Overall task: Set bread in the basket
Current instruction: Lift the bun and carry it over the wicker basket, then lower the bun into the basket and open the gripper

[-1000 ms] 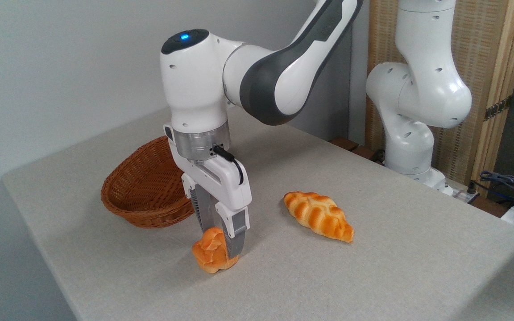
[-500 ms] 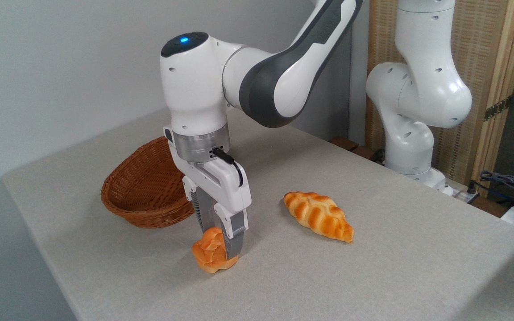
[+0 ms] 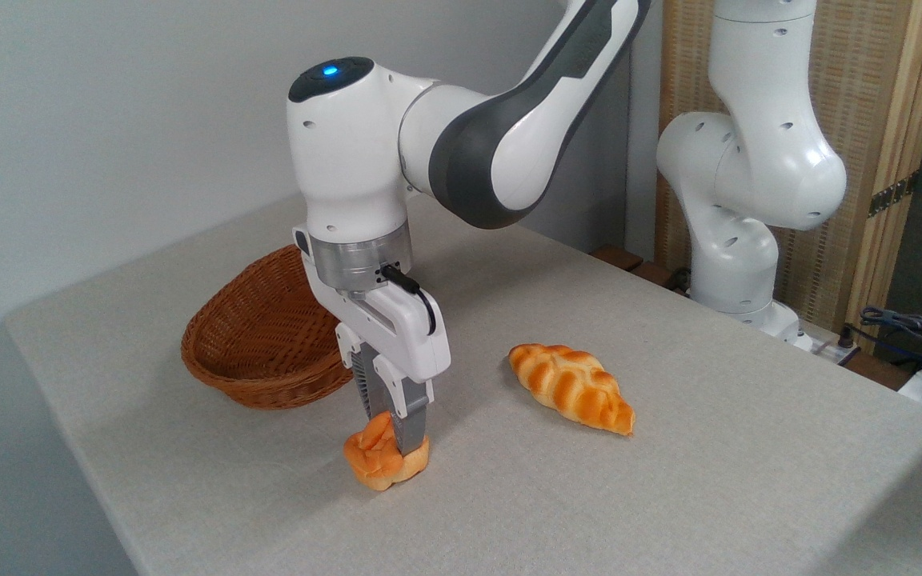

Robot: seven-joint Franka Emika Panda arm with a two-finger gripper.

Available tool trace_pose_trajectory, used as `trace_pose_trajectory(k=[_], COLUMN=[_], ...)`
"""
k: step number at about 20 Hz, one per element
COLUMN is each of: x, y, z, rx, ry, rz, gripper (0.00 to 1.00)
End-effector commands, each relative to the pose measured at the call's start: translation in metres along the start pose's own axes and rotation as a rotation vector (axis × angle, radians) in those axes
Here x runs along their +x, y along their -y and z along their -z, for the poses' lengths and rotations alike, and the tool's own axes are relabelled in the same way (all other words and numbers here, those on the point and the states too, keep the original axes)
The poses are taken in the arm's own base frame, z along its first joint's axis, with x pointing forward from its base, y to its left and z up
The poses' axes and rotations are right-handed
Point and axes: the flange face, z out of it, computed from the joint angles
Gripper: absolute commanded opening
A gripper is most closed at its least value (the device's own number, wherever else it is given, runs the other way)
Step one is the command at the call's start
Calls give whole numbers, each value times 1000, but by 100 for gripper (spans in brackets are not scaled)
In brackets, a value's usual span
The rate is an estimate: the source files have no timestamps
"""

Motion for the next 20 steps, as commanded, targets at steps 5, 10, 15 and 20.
trace_pose_trajectory(k=[5,10,15,20], x=[13,30,86,135], y=[11,0,-59,-89], z=[60,119,113,76], rx=[-16,-124,-145,-127], ry=[-53,-161,-211,-266], rz=[22,79,84,82], gripper=[35,39,68,100])
